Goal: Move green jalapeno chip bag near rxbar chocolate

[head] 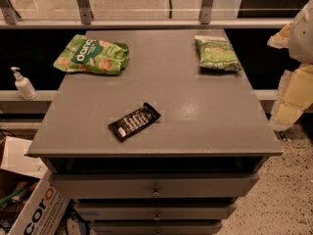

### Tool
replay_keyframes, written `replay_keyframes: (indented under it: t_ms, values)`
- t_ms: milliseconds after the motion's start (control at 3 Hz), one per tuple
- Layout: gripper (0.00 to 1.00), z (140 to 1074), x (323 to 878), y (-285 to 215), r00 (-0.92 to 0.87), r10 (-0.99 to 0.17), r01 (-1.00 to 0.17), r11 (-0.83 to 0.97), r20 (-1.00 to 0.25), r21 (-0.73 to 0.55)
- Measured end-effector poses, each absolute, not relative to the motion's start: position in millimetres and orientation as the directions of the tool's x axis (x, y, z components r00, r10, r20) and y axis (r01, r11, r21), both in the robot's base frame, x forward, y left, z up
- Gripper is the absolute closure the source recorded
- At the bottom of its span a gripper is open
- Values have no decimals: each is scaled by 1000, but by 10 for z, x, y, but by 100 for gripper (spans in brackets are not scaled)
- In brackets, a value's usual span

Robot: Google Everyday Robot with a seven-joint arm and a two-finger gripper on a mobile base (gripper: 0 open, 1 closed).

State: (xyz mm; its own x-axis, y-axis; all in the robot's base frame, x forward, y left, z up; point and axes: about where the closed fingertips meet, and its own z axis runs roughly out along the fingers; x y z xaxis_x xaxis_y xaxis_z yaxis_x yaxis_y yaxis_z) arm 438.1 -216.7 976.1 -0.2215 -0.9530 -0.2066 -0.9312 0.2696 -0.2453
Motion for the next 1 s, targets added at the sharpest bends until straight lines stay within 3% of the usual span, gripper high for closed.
replay_keyframes:
  t_ms: [333,1000]
  values:
    - [0,9762,4381,-2167,-221,-953,-931,270,-207,-246]
    - [0,9629,4970,-2114,-248,-895,-901,354,-372,-250]
